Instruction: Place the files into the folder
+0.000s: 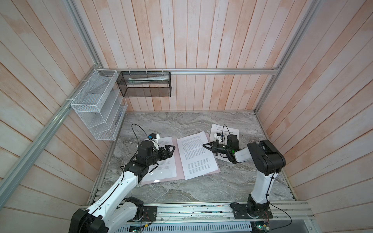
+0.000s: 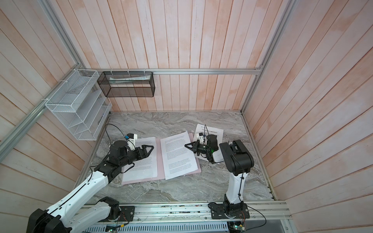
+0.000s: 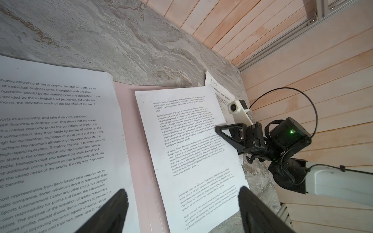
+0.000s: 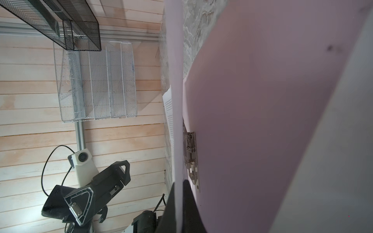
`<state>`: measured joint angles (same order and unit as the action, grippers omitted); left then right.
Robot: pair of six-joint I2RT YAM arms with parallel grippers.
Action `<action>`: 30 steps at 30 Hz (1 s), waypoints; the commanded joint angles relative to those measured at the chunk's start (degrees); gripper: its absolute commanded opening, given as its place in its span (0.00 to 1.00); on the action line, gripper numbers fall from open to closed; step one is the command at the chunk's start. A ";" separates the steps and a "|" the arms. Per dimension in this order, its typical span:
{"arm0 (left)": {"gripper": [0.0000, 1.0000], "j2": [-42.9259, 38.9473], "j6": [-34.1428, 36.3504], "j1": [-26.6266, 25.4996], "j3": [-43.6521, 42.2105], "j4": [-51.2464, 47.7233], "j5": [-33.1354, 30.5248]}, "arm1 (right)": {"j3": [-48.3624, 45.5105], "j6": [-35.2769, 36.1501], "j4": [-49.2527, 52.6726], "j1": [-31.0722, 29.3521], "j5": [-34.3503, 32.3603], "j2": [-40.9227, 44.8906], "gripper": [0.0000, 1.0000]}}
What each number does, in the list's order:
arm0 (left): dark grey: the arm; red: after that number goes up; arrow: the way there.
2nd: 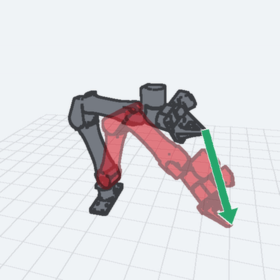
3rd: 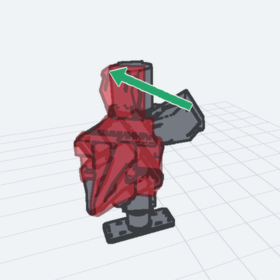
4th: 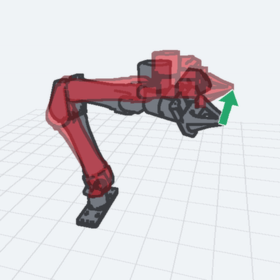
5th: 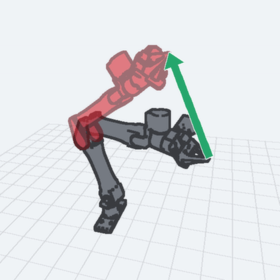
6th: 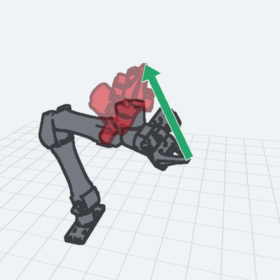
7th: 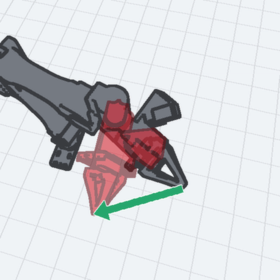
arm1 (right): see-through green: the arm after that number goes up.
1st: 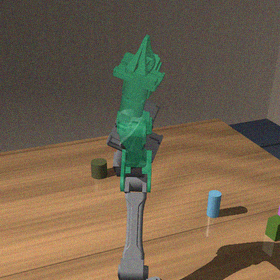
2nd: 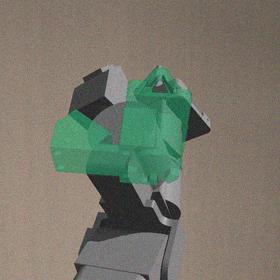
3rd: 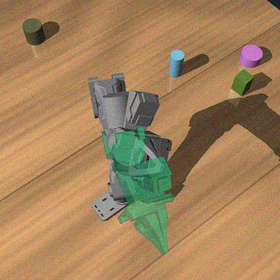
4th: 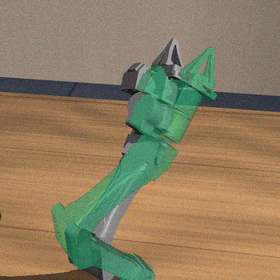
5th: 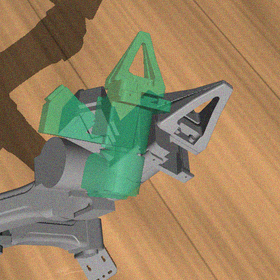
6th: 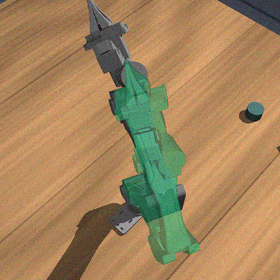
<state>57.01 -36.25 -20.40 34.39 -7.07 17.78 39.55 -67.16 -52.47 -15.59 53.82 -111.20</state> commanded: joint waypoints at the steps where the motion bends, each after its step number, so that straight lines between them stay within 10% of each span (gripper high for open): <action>1: 0.87 0.29 -0.20 0.29 -1.43 2.05 0.84 | 0.08 5.44 4.86 -0.02 -0.84 1.90 0.00; 30: 0.87 1.17 0.12 0.36 -1.78 2.02 0.94 | -7.40 1.65 -1.63 3.71 -6.33 2.31 0.00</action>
<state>57.76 -36.67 -20.25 33.15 -6.02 18.17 32.36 -64.73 -51.66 -11.14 46.57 -107.83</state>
